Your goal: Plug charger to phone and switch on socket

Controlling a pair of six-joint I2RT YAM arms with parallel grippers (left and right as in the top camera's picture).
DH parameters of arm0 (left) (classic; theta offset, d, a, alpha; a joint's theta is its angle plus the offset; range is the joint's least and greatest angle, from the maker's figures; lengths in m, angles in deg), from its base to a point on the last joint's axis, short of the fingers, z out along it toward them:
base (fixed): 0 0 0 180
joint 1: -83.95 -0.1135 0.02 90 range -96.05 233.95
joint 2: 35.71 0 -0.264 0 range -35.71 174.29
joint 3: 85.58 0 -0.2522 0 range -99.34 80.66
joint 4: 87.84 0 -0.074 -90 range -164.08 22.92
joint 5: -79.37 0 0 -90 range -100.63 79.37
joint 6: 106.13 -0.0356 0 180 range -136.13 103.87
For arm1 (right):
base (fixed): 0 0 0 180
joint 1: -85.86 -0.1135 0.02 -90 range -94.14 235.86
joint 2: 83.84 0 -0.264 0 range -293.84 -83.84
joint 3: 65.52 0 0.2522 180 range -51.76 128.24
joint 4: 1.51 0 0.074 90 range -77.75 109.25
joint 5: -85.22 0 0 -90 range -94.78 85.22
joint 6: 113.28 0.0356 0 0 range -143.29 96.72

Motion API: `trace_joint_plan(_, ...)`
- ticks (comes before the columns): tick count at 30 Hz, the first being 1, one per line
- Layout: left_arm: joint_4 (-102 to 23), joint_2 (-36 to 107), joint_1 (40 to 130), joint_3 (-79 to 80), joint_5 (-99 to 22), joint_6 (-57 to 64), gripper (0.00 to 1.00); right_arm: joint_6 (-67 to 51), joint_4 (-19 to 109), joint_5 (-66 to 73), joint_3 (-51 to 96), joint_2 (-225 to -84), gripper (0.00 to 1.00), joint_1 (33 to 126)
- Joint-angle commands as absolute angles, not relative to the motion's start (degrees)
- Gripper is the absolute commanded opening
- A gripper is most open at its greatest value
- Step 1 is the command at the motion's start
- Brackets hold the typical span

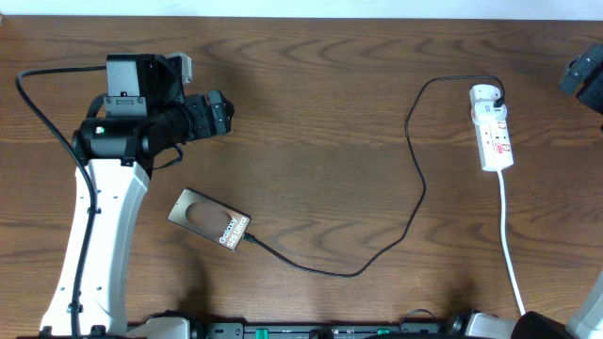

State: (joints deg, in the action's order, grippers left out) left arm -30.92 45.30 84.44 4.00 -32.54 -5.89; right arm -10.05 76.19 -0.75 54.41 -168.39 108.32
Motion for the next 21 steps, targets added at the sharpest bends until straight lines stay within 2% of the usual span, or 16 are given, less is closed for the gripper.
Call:
trace_joint_plan(1,-30.81,45.48,84.57,2.58,-31.97,-6.48,0.92,-9.15,76.35,-1.43,54.41,-167.80,0.99,107.95)
trace_joint_plan(13,-29.96,44.06,84.79,2.58,-31.95,-6.46,0.92,-9.15,76.35,-1.43,54.41,-167.80,0.99,107.95)
trace_joint_plan(18,-30.09,38.99,86.26,4.02,-27.73,-6.44,0.92,-9.15,76.35,-1.43,54.41,-167.80,0.99,107.95)
trace_joint_plan(21,-36.19,34.29,89.65,7.23,-22.40,-6.48,0.92,-9.15,76.35,-1.43,54.41,-167.80,0.99,107.95)
